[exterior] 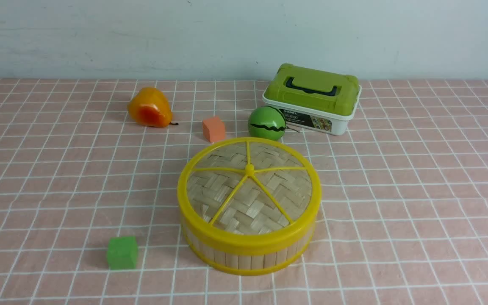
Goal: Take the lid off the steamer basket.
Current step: Use the right arm to lift the lid of the steamer
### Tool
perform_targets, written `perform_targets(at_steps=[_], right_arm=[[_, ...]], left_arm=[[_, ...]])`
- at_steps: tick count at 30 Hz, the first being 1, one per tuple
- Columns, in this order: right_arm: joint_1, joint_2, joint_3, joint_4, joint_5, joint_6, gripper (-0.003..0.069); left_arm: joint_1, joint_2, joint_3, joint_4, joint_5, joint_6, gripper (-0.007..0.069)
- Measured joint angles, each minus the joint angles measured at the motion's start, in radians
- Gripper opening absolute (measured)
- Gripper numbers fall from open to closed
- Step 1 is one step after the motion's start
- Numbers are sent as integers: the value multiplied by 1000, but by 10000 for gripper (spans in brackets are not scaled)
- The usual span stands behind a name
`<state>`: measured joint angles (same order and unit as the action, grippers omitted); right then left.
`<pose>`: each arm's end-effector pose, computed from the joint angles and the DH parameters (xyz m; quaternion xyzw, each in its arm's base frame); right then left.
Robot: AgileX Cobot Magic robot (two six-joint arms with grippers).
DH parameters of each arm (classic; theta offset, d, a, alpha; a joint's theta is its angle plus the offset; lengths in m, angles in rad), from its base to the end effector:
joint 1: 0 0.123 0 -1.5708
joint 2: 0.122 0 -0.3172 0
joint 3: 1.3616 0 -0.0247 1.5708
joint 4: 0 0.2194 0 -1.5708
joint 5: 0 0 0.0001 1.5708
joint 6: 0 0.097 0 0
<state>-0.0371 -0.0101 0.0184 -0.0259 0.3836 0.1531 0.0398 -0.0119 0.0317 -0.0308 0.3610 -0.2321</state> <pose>-0.0060 -0.0007 0.1712 0.0698 0.8032 0.0233 0.5912 -0.0052 -0.0013 0.1691 -0.1171 0.7943 -0.0701 0.5920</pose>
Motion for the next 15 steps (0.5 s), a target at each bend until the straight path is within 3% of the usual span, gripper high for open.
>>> perform_targets(at_steps=[15], right_arm=[[0, 0, 0, 0, 0, 0, 118]], left_arm=[[0, 0, 0, 0, 0, 0, 239]])
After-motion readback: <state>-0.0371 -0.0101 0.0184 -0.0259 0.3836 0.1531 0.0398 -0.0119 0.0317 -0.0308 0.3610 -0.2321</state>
